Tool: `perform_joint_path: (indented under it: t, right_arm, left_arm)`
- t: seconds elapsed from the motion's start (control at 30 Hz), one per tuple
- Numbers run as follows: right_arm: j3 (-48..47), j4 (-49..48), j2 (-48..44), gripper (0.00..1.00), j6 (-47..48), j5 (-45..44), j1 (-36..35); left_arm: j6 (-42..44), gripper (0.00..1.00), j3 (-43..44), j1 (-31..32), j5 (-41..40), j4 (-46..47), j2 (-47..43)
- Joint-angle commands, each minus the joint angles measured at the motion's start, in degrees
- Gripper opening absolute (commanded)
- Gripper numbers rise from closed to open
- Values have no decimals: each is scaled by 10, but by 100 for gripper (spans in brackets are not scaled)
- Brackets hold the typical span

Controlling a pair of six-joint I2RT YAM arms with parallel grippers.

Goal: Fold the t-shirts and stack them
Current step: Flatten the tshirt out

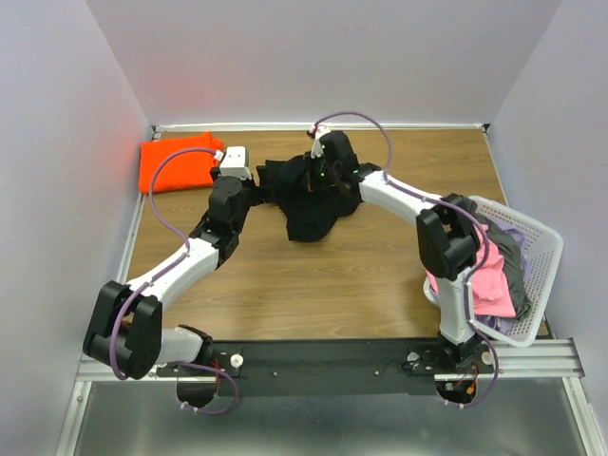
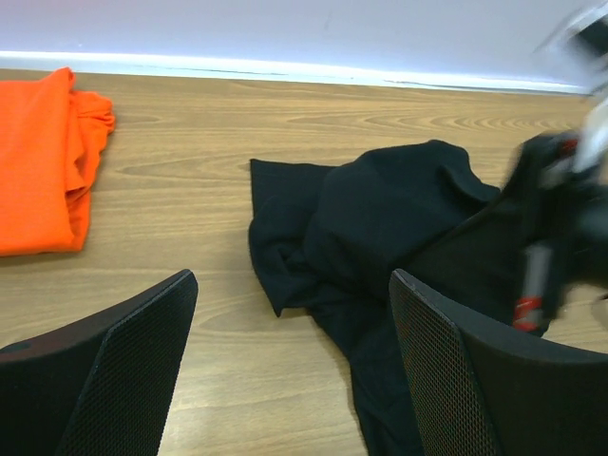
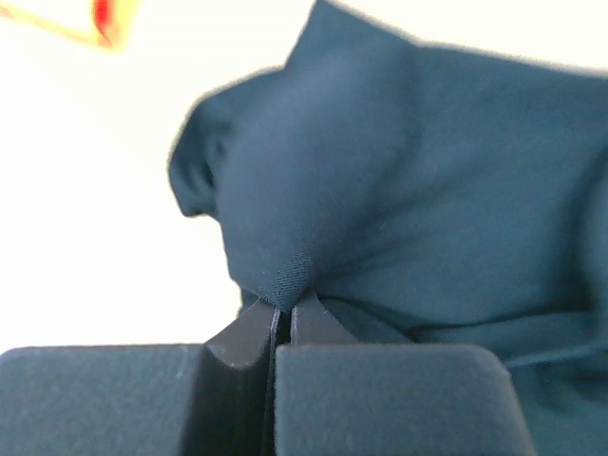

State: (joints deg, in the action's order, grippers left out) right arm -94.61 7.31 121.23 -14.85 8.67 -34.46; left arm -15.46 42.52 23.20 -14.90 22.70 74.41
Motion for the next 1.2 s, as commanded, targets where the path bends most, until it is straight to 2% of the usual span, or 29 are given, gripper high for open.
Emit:
perform_joint_path:
  t: [0.0,0.13,0.3,0.43,0.47,0.53,0.57,0.7,0.77,0.87,1.0,1.17]
  right_arm:
    - [0,-3,-139,2,18,-69,-2]
    - [27,-3,-217,2,26,-177,16]
    - [58,-4,-245,2,-6,-189,114]
    - [65,-4,-211,3,-39,-203,177]
    - [63,-4,-185,6,-44,-203,189]
    - [58,-3,-154,25,-54,-192,219]
    - [58,1,-132,43,-60,-192,226]
    - [81,1,-117,80,-69,-171,231]
    - [91,1,-119,82,-70,-132,230]
    - [124,-1,-131,85,-75,-129,224]
    - [177,-1,-148,85,-76,-144,222]
    - [207,-2,-173,84,-76,-155,222]
  left_arm:
    - [10,89,-9,-5,-49,-12,-41]
    - [15,89,-18,-6,-64,-13,-71]
    - [18,89,-11,-4,-59,-18,-50]
    - [16,87,7,8,-26,-11,-6]
    - [17,87,11,11,-21,-8,3]
    - [18,87,22,18,-4,-2,29]
    - [17,87,25,18,4,0,37]
    - [14,87,34,22,21,8,78]
    - [6,87,34,23,42,17,93]
    - [-7,86,42,37,91,40,131]
    - [-10,86,77,51,83,31,209]
    - [-26,84,89,51,60,16,252]
